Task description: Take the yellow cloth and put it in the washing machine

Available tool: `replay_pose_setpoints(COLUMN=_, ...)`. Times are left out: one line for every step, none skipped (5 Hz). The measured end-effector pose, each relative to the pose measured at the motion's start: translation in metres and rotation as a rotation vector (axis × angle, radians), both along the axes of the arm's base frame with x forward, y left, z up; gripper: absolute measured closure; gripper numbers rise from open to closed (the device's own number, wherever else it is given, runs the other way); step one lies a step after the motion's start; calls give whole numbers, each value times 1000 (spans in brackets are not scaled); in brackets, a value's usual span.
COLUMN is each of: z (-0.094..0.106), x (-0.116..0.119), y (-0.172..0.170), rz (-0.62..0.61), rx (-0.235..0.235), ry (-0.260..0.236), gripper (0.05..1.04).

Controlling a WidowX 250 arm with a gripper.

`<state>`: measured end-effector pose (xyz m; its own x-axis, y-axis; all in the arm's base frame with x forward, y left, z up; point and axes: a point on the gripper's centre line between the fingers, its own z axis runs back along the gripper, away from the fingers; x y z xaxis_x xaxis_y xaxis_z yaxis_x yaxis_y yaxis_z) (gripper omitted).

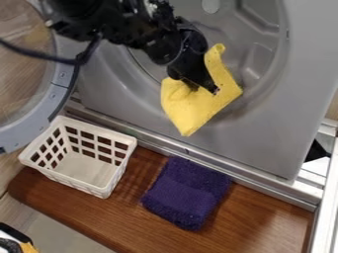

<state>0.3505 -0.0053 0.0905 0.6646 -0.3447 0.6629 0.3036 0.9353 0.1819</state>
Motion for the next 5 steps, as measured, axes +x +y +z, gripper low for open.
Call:
replay_pose_setpoints(z=-3, x=20, y=3, rz=6, rx=4, ry=7, gripper=988)
replay_pose_setpoints(z=-7, x=31, y=5, rz=12, rx=15, ry=29, gripper=988)
replay_pose_setpoints(z=-12, x=38, y=4, rz=5, rx=11, ry=41, gripper=988)
replay_pose_setpoints(z=-14, x=47, y=9, rz=-10, rx=31, ry=36, gripper=988)
replay_pose_setpoints(z=-20, x=57, y=13, rz=-16, rx=54, ry=66, gripper=964)
